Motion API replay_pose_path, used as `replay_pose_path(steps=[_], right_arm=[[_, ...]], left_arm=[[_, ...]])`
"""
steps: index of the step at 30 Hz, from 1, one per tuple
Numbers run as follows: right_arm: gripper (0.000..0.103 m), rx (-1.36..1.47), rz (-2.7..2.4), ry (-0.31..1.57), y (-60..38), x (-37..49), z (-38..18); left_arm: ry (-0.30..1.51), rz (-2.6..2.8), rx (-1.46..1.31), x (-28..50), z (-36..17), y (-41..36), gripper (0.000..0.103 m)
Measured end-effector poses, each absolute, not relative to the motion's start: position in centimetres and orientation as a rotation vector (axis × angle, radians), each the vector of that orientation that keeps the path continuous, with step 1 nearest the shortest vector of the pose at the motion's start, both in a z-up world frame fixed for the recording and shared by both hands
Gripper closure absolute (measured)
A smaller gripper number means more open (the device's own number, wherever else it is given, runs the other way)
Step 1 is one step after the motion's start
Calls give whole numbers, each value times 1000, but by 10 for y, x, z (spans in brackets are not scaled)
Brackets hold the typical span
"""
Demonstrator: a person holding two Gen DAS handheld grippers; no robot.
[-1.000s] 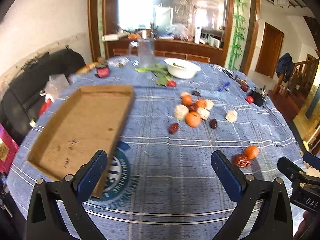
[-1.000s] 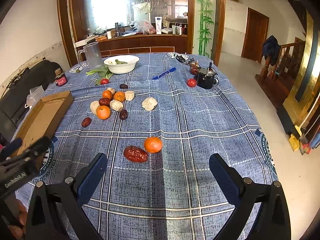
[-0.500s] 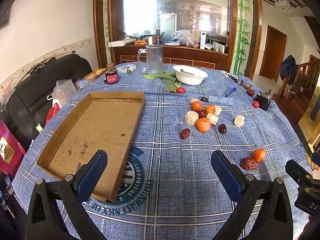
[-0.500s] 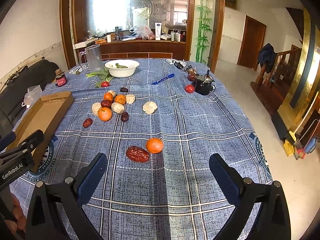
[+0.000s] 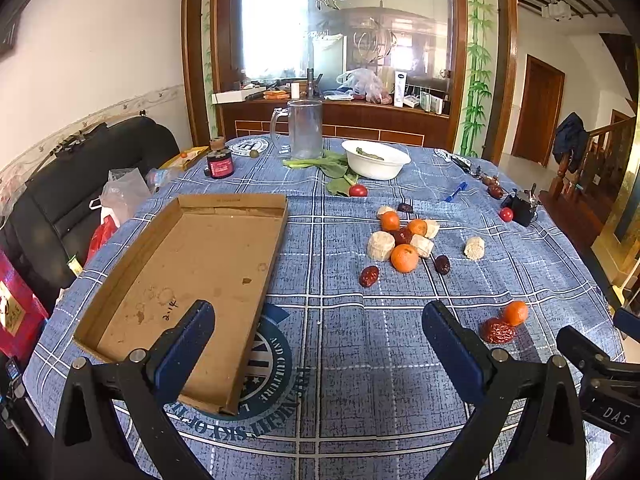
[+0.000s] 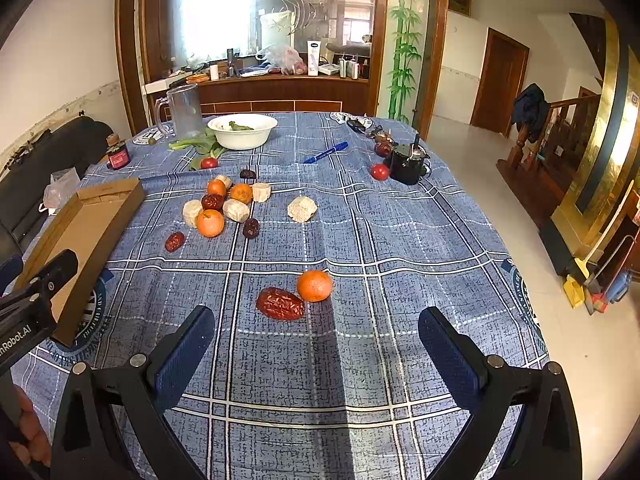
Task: Organize fruits
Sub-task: 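Move the right gripper toward the large red date on the tablecloth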
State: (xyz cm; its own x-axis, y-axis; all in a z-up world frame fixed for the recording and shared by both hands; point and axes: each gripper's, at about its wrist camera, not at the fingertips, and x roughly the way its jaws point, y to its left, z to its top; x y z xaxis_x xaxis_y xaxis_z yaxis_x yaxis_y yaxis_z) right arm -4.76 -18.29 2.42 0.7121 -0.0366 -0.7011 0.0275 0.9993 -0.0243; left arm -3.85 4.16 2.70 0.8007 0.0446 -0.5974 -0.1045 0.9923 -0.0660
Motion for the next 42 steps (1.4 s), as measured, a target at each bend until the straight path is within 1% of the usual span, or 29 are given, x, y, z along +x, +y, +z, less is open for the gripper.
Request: replay_pose_path(steps=[17,42], right_arm=[[1,-9,-86,789,-187,-49,23],[1,-2,-123,818,-198,-44,14]], left_arm=[[640,70,-70,-31,26,41,0],[698,47,-44,-15,14,26,0]])
